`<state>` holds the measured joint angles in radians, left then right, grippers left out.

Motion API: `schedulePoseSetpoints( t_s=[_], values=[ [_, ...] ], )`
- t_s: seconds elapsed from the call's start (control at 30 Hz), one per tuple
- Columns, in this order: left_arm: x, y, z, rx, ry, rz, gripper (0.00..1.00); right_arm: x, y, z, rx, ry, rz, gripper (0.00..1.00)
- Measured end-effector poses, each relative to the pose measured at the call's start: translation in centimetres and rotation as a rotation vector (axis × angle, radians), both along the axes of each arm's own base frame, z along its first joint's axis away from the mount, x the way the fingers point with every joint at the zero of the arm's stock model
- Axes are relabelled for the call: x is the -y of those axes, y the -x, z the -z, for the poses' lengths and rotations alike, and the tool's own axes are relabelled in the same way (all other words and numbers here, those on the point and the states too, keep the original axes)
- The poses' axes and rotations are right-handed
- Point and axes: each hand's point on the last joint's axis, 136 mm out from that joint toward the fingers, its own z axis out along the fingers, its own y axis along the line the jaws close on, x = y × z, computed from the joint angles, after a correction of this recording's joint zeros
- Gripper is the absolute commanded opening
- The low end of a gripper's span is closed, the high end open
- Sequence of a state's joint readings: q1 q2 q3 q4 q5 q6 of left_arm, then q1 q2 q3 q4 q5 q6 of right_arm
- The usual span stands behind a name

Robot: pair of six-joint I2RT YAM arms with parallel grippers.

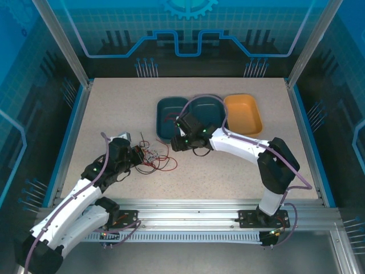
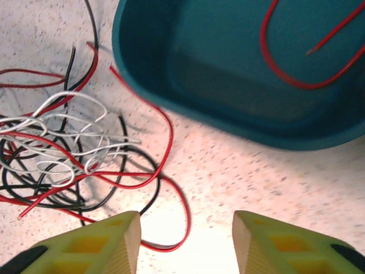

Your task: Untangle the cables

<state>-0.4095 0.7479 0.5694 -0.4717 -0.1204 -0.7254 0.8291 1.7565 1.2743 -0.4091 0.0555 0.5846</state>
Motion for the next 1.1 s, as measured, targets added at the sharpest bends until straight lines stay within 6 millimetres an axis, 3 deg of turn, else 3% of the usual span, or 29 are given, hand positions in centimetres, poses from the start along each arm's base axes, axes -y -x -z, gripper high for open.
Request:
schedulePoseSetpoints(
  t_s=[0.2, 0.43, 0.67, 1.1],
  values=[
    [0.1, 0.7, 0.4, -0.028, 0.011, 0.007, 0.02, -1.6, 1.4, 2.3, -0.049, -0.005, 0.008, 0.41],
    [0.1, 1.0, 1.1, -0.048, 0.024, -0.004, 0.02, -0.3, 2.1, 5.8, -0.109, 0.108, 0.055, 0.39],
    [0.1, 0.9, 1.1, -0.048, 0.024, -0.004, 0.02, 0.1, 2.9, 7.4, -0.130, 0.172, 0.053, 0.40],
    [0.2, 1.0, 1.6, -0.058, 0.027, -0.001, 0.02, -1.3, 2.9, 9.0, -0.124, 0.261, 0.014, 0.38]
  ],
)
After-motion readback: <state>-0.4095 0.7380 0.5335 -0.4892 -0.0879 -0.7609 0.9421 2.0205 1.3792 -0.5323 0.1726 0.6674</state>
